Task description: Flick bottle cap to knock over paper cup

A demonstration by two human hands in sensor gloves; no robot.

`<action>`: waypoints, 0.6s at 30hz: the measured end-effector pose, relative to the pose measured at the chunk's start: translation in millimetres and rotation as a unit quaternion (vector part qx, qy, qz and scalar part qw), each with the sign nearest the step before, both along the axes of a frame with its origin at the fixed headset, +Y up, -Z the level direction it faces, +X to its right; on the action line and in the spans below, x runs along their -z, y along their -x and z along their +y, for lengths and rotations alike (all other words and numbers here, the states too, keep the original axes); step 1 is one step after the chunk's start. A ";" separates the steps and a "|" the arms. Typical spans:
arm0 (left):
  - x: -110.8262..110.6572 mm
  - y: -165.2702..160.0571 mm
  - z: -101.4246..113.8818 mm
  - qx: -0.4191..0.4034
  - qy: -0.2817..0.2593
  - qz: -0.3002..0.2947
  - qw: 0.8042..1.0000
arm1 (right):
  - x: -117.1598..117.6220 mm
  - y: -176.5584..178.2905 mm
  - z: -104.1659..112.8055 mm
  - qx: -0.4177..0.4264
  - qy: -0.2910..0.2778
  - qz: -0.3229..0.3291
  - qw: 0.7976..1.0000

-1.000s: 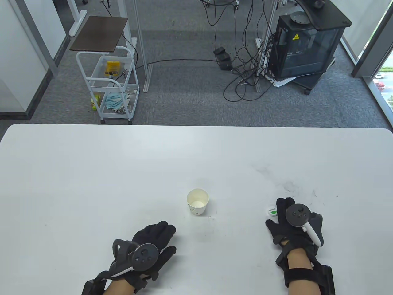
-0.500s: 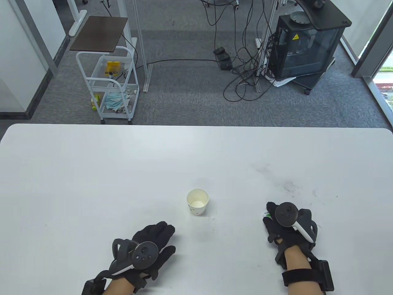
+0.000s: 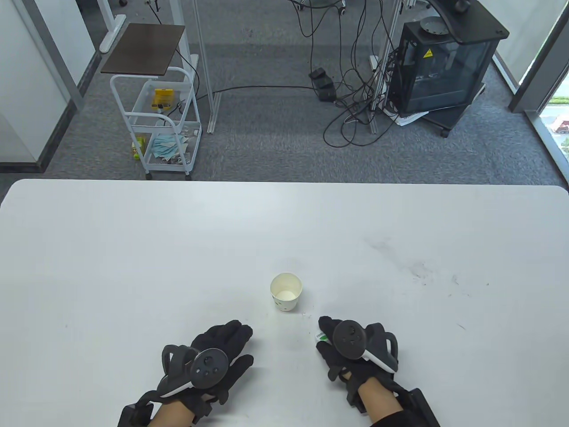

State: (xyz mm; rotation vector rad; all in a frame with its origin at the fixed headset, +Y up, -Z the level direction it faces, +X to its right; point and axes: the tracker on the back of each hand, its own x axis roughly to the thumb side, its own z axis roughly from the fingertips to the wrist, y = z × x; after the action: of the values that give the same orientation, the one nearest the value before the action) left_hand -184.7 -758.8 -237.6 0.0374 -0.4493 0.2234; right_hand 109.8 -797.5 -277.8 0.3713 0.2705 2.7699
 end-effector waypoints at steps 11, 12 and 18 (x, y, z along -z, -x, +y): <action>2.3 2.6 -2.3 -0.012 0.013 -0.004 1.000 | 0.1 55.2 -6.8 -0.099 0.009 0.005 0.995; 2.4 2.4 -2.2 -0.013 0.013 -0.005 1.000 | 0.2 54.6 -7.1 -0.093 0.012 0.007 0.996; 3.7 0.5 -4.2 -0.014 0.019 -0.010 1.000 | -11.8 25.0 0.1 0.023 -0.024 -0.030 0.999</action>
State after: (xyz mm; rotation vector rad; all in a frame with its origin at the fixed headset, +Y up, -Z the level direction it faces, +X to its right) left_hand -185.2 -763.0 -241.3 0.0035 -0.4645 0.2598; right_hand 84.8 -797.3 -266.0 0.3030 0.1775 2.7400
